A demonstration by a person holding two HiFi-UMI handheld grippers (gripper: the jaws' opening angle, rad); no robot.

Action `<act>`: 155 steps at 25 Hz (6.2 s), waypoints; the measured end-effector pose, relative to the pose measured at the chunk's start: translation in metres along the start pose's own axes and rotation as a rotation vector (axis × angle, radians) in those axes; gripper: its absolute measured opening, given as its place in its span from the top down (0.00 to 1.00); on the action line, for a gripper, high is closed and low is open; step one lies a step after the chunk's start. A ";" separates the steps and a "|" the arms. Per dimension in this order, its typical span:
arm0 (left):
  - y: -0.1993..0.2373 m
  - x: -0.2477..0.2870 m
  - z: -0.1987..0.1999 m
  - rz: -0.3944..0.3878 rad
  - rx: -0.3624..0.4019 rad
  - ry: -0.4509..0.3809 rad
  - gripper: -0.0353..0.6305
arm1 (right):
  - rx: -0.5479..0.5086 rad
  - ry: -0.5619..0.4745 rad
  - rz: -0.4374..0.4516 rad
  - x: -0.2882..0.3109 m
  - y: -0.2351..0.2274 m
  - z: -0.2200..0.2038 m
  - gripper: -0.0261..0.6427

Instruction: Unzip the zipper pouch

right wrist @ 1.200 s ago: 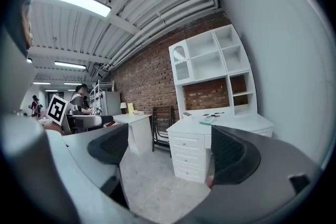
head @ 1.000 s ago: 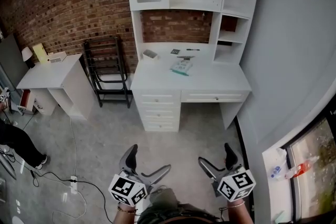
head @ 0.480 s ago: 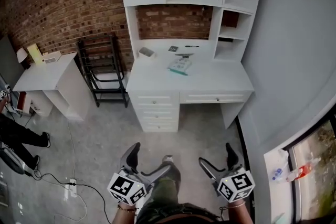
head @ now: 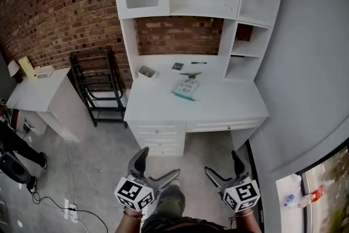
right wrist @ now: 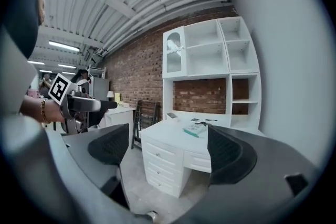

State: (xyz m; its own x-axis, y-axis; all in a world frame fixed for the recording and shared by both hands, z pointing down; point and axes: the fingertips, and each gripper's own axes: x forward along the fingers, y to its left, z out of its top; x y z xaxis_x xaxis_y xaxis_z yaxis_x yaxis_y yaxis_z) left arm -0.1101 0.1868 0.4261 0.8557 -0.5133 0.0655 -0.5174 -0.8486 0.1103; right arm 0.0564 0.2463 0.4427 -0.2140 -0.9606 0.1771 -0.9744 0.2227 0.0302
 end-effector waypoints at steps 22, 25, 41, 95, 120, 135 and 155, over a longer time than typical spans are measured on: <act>0.214 0.207 0.001 -0.004 -0.049 0.061 0.15 | -0.092 0.180 0.004 0.296 -0.124 -0.035 0.36; 0.228 0.215 0.003 0.001 -0.051 0.054 0.15 | -0.074 0.195 0.037 0.318 -0.129 -0.040 0.38; 0.238 0.210 -0.010 0.108 -0.091 0.079 0.15 | -0.445 0.281 0.240 0.358 -0.150 -0.070 0.45; 0.311 0.279 -0.022 0.286 -0.154 0.069 0.17 | -0.242 0.605 0.764 0.520 -0.193 -0.114 0.89; 0.260 0.304 -0.010 -0.149 -0.152 0.020 0.19 | -0.285 0.257 1.223 0.385 -0.149 0.056 0.89; 0.197 0.293 0.031 -0.573 0.023 -0.039 0.59 | -0.524 0.294 1.378 0.331 -0.107 0.084 0.89; 0.192 0.294 0.040 -0.549 0.062 -0.022 0.93 | -0.416 0.254 1.274 0.353 -0.117 0.075 0.89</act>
State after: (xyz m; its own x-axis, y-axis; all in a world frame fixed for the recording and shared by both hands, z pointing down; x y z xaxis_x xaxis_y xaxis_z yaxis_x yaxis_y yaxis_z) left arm 0.0418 -0.1323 0.4269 1.0000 0.0052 -0.0056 0.0056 -0.9980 0.0635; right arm 0.0899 -0.1313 0.4276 -0.8785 -0.0070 0.4777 -0.0110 0.9999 -0.0055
